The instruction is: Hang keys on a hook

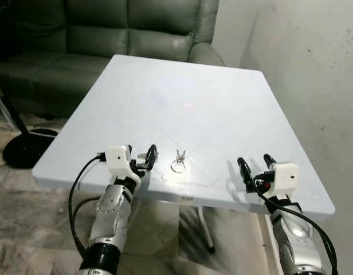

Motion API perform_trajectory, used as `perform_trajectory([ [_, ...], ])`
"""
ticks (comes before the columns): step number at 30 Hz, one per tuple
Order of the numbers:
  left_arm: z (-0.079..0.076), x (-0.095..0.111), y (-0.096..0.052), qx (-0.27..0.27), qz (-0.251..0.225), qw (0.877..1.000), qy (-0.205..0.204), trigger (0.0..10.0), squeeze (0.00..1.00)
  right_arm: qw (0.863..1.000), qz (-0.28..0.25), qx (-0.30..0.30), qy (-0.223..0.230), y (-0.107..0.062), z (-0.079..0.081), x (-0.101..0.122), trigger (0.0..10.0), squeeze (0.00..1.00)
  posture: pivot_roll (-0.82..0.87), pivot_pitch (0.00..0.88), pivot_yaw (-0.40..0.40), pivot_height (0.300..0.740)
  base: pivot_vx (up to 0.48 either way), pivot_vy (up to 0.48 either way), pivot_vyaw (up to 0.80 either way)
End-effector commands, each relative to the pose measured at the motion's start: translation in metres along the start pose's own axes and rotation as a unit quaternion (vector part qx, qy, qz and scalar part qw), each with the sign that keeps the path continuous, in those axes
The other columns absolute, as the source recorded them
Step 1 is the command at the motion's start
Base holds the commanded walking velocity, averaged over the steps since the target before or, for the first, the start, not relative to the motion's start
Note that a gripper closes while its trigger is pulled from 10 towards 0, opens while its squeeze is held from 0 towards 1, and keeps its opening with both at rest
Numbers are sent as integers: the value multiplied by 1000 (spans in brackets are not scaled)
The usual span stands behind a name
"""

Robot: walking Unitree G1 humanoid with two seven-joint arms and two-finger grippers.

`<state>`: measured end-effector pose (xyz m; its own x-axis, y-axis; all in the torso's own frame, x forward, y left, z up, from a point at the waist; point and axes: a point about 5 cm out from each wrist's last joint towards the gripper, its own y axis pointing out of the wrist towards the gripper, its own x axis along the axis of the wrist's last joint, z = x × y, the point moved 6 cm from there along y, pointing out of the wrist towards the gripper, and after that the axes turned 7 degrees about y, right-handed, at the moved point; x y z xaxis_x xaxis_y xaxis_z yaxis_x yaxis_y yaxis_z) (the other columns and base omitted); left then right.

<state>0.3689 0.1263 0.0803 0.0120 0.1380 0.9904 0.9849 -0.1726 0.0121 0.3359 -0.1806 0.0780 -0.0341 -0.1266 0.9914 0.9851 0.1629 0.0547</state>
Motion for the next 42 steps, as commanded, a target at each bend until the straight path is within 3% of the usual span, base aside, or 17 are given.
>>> perform_trajectory([
  [1, 0, 2, 1, 0, -3, 1000, 4, 10000, 0, 1000, -4, 2, 0, 0, -1, 3, 10000, 0, 2, 0, -91, 740, 0, 0, 0],
  [9, -1, 1, 1, -1, 0, 1000, 4, 10000, 0, 1000, -2, 4, 0, 0, 0, 3, 10000, 0, 1, 0, -92, 740, 0, 0, 0],
  [34, -2, -1, -1, 0, 3, 1000, 5, 10000, 0, 1000, 1, 10, -1, -2, 2, 1, 10000, 0, 4, 0, -98, 740, 0, 466, 0],
  [42, 0, -2, -2, 5, 5, 1000, 10, 10000, 0, 1000, 3, 12, 2, -2, 3, 1, 10000, 0, 7, 0, -100, 740, 0, 0, 0],
])
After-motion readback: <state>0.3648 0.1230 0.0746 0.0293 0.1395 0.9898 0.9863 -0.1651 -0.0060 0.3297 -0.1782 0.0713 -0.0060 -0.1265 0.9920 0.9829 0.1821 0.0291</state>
